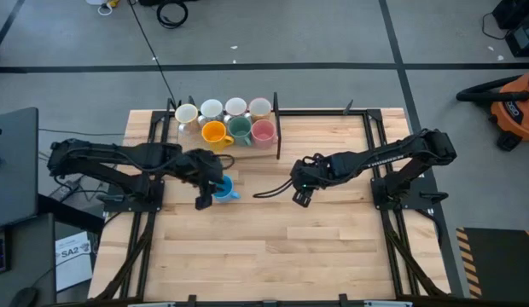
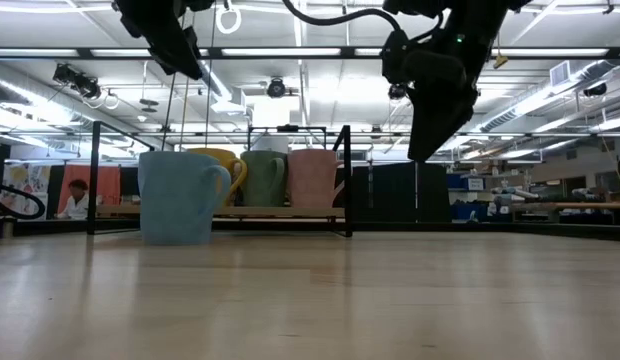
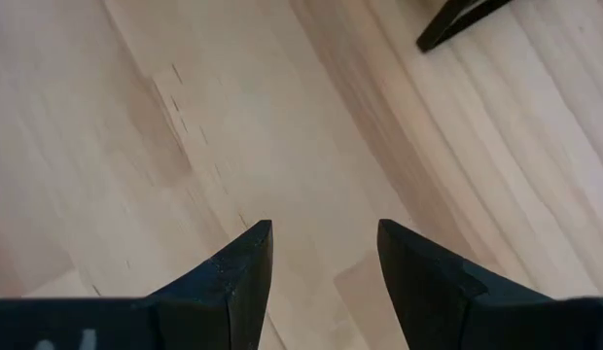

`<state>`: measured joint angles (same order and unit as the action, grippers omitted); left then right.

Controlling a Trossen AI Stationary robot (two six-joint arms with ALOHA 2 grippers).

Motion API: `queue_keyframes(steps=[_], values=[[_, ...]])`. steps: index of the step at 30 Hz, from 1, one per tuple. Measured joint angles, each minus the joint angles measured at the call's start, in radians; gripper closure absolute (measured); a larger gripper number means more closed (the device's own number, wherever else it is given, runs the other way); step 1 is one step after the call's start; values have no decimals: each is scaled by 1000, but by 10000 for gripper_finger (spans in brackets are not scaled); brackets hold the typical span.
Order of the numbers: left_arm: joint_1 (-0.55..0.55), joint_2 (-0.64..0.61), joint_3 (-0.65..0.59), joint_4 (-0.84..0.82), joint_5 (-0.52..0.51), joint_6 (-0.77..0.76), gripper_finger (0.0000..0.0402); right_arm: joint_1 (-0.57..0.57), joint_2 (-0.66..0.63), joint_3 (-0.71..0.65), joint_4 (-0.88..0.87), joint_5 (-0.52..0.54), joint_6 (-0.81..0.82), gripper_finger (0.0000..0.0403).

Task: Place coffee mugs
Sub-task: Put the blue mug on the shelf

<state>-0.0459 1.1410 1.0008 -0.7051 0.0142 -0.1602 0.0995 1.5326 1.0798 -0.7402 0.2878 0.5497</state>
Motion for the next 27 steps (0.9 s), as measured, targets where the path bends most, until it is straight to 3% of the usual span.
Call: queue_keyframes(steps=[16,27], values=[[-122,172,0,-2,-226,-180,278,-1,0,-49,81,-21,-2,210],[-142,288,0,-4,-253,-306,279,-1,0,-49,94,-21,-2,210]])
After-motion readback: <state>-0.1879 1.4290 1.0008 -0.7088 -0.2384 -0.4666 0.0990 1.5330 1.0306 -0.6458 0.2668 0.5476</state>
